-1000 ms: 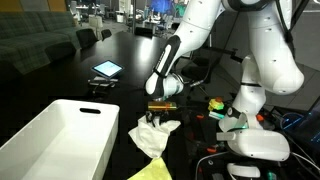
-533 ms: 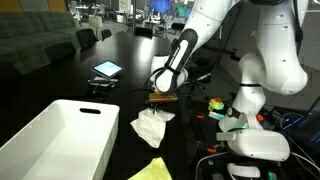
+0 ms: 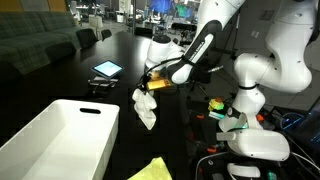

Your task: Pick up the cloths from the table and put them in the box, then pick up the marker and the seal tape put them in the cup

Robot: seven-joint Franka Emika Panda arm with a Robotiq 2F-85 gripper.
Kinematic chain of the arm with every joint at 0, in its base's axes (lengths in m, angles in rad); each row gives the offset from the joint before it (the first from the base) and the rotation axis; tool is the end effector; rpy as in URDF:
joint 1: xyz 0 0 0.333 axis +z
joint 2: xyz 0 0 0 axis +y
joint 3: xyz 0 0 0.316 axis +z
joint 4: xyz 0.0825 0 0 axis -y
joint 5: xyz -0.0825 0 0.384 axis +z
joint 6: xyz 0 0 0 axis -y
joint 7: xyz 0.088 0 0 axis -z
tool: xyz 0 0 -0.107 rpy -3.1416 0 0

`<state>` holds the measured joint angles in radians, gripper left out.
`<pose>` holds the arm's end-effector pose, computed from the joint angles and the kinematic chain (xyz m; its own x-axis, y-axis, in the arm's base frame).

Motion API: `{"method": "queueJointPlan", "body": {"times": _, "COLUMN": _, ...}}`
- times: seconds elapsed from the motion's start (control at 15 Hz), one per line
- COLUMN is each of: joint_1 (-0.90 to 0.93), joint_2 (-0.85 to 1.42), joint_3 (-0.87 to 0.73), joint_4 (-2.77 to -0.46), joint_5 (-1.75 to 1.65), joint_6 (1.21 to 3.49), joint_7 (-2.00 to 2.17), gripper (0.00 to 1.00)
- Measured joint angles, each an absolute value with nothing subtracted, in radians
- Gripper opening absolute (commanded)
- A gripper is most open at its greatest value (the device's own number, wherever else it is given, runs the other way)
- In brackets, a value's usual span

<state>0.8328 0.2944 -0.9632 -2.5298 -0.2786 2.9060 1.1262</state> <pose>0.4755 -0.0607 0.2292 0.5522 -0.7518 0.3604 -0.8145 -0.5787 0.0407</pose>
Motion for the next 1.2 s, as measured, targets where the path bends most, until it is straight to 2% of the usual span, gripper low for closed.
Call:
{"method": "queueJointPlan", "body": {"times": 0.27, "joint_1": 1.077, "joint_2": 0.192, "joint_3": -1.22, "joint_4": -2.487, "joint_5": -0.571, "joint_6": 2.862, "joint_7": 1.133, "gripper": 0.02}}
{"method": "queueJointPlan", "body": {"times": 0.53, "joint_1": 1.213, "joint_2": -0.004, "joint_3": -1.299, "joint_4": -2.428, "joint_5": -0.744, "joint_6": 2.686, "joint_7": 1.05, "gripper": 0.03}}
{"method": "queueJointPlan", "body": {"times": 0.8, "joint_1": 1.216, "joint_2": -0.227, "joint_3": -1.198, "joint_4": -2.36, "joint_5": -0.781, "joint_6": 2.443, "joint_7": 0.875, "gripper": 0.02}}
{"method": "queueJointPlan", "body": {"times": 1.07, "joint_1": 1.163, "joint_2": -0.45, "joint_3": -1.0, "joint_4": -2.302, "joint_5": -0.781, "joint_6": 2.14, "joint_7": 0.682, "gripper": 0.02}}
{"method": "queueJointPlan", "body": {"times": 1.2, "joint_1": 1.103, "joint_2": -0.514, "joint_3": -0.892, "joint_4": -2.29, "joint_5": -0.75, "joint_6": 2.065, "joint_7": 0.563, "gripper": 0.02}}
